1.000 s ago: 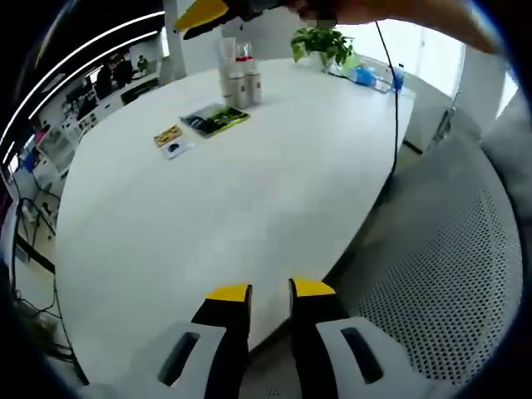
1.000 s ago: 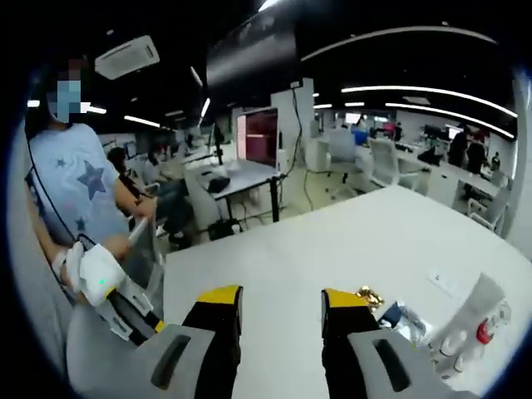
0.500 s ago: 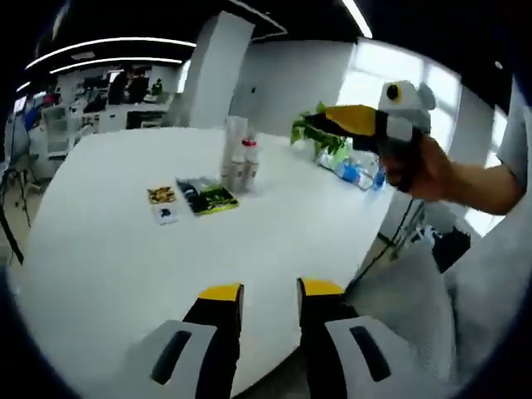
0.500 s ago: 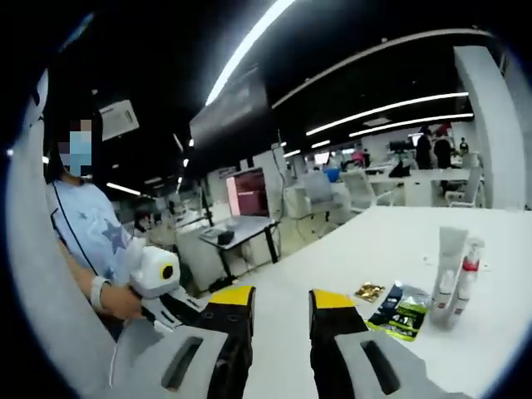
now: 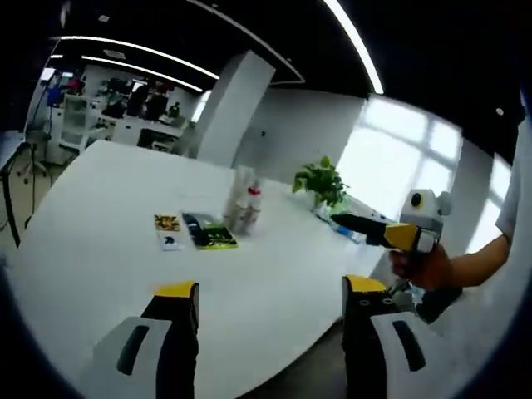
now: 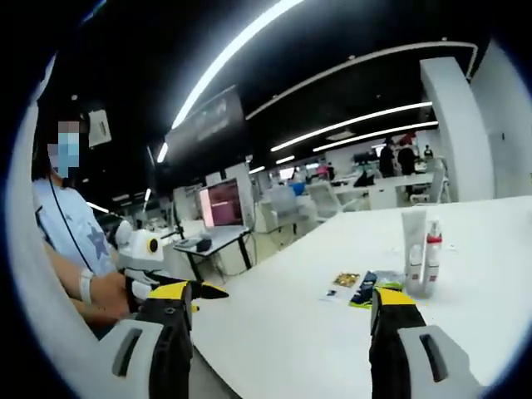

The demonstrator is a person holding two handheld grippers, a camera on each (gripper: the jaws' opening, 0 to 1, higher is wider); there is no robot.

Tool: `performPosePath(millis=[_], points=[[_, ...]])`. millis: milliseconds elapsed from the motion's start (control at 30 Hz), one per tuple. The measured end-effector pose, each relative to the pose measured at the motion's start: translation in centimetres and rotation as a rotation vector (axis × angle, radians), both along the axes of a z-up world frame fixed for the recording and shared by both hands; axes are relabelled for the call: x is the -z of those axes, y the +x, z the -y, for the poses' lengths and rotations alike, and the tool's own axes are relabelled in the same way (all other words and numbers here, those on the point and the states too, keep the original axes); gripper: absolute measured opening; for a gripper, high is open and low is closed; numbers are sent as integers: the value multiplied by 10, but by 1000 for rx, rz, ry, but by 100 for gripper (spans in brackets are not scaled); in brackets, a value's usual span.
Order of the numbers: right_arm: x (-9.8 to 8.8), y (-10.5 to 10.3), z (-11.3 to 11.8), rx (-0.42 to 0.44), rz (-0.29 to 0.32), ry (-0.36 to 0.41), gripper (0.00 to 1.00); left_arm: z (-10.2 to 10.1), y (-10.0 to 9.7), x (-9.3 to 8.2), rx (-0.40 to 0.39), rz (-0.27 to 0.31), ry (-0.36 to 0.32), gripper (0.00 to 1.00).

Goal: Arrange the skincare products in the storage area until every visible bottle or jar stands upright without overlapping.

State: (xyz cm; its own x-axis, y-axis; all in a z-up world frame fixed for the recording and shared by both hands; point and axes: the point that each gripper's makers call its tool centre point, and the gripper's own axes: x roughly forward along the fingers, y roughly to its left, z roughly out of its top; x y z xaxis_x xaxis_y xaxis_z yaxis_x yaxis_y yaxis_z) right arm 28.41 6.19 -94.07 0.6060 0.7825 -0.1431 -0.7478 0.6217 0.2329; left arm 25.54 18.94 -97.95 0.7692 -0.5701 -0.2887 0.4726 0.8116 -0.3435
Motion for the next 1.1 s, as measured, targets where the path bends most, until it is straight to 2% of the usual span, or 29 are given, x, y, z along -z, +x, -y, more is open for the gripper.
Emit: performPosePath(millis=[67,200,300,467,600,867,900,1100], points=[[9,-2,4,22,6,-25,99,0,-2,2,14,36,81,79],[17,-9,5,31,-3,-29,99,-4,-6,4,3,74,132,92],[9,-12,0,11,60,-43,99,-8,-4,-1,-22,123,158,99],[17,-14,-5,-3,64,-81,99,-18,-2,-1,-67,127,149,99],[18,-13,-5,3,64,-78,99,-19,-3,2,-78,141,168,99],[20,-8,0,36,35,-53,99,-6,-5,27,-45,102,245,99],[20,-8,0,36,31,-52,99,-6,-5,28,-43,104,258,99],[24,-9,-4,26,32,-76,96,-11,-2,23,-67,106,238,99]])
